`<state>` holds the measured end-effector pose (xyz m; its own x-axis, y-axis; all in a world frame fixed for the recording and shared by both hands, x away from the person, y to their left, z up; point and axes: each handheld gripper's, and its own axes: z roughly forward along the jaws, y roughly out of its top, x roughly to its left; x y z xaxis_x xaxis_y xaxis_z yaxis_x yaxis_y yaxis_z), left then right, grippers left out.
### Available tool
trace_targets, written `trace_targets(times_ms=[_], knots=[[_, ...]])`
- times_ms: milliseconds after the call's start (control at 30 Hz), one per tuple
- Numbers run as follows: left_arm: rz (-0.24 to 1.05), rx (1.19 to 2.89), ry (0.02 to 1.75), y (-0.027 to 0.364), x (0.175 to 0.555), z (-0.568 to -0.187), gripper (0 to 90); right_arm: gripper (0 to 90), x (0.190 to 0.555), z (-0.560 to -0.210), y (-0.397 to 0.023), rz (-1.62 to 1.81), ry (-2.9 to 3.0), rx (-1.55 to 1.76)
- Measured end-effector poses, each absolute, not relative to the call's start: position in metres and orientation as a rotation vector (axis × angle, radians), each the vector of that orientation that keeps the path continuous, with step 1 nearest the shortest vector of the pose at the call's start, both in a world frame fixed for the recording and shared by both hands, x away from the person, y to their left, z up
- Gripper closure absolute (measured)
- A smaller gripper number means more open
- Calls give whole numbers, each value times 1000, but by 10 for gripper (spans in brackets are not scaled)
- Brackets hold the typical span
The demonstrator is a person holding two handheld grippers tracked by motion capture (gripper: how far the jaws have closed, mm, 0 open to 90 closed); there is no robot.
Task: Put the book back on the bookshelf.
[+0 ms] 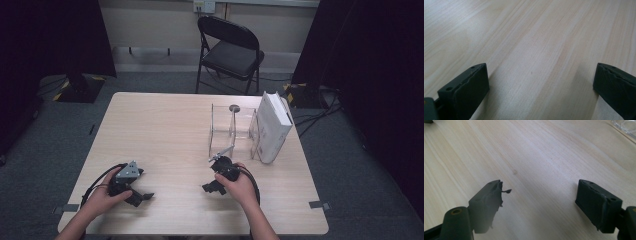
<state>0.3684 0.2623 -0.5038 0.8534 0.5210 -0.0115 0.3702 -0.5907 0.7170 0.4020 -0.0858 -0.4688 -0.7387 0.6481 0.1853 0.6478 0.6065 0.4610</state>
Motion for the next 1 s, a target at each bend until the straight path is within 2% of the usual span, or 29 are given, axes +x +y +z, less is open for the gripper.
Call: trace_targets(times_ms=[467,1000], knots=[[260,2266,642,262,368,-504,0,140,396,-477,-78,826,2761,1012],[260,2266,642,262,368,-504,0,129,380,-491,-78,937,2580,949]])
